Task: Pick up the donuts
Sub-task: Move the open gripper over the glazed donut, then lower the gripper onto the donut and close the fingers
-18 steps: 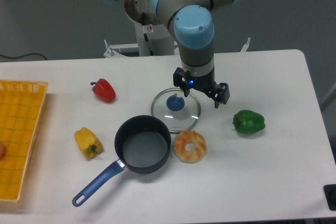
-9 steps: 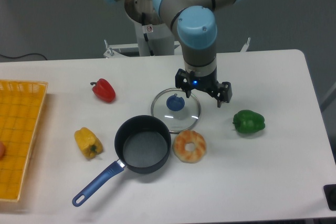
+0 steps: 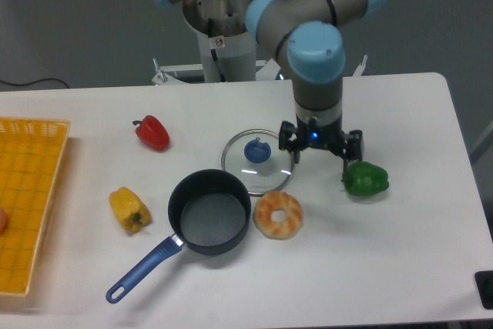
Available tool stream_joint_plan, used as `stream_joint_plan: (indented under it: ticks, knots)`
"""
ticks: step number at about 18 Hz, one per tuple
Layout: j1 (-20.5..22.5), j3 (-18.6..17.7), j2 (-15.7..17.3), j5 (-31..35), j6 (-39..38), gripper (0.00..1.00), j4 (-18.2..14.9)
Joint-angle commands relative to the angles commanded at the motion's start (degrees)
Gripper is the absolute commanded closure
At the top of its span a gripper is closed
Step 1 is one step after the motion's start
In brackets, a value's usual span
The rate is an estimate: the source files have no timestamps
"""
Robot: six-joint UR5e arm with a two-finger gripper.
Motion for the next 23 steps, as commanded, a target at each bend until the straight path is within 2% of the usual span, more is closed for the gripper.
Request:
stream_joint_plan:
  ticks: [2,6,13,23]
  knots:
    - [0.00,0.09,-1.06,-0.17,-1.31,0.00,0.00]
    - [-0.35,2.54,-4.22,-0.44,-6.76,0.00,0.09]
    - [-2.46,4.31,-9.05,0.35,-6.42,0.00,2.37]
    - [-3.51,3.78,-11.78,-0.26,-6.24,0.00,2.55]
